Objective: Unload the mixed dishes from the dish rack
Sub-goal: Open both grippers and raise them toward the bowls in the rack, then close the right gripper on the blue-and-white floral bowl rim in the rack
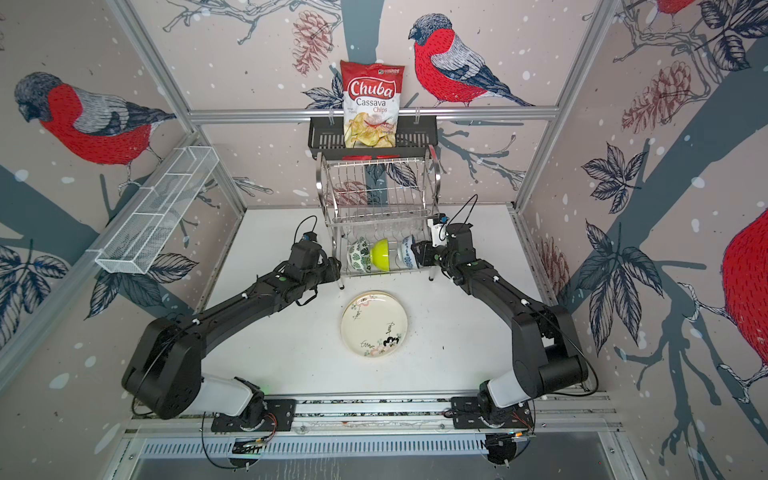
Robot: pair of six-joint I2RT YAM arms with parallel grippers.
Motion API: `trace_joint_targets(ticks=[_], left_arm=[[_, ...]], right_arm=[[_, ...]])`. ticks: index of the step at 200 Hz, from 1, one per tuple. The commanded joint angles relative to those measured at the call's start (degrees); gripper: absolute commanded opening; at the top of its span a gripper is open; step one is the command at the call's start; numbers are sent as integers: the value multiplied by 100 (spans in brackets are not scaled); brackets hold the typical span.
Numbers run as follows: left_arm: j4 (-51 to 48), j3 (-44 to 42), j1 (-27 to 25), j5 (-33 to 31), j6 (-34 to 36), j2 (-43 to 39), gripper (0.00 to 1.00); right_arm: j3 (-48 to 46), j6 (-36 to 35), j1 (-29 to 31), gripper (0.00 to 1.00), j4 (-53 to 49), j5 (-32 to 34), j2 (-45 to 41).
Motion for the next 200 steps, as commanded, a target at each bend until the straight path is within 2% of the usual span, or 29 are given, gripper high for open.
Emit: trace_joint_targets(ticks=[1, 33, 63, 88, 200], left_arm=[[207, 185, 36, 124, 42, 160, 55], [-10, 435, 65, 144, 60, 376, 31], [-190, 637, 79, 153, 148, 535, 17], [-197, 656, 81, 159, 186, 568, 10], [-203, 649, 77, 227, 228, 586, 7]], right_arm=[[152, -135, -39, 33, 159, -205, 171], [299, -124, -66, 32, 202, -290, 399], [465, -106, -65, 32, 221, -375, 604], [601, -106, -66, 32, 203, -472, 777], [718, 188, -75, 27, 400, -566, 1443]])
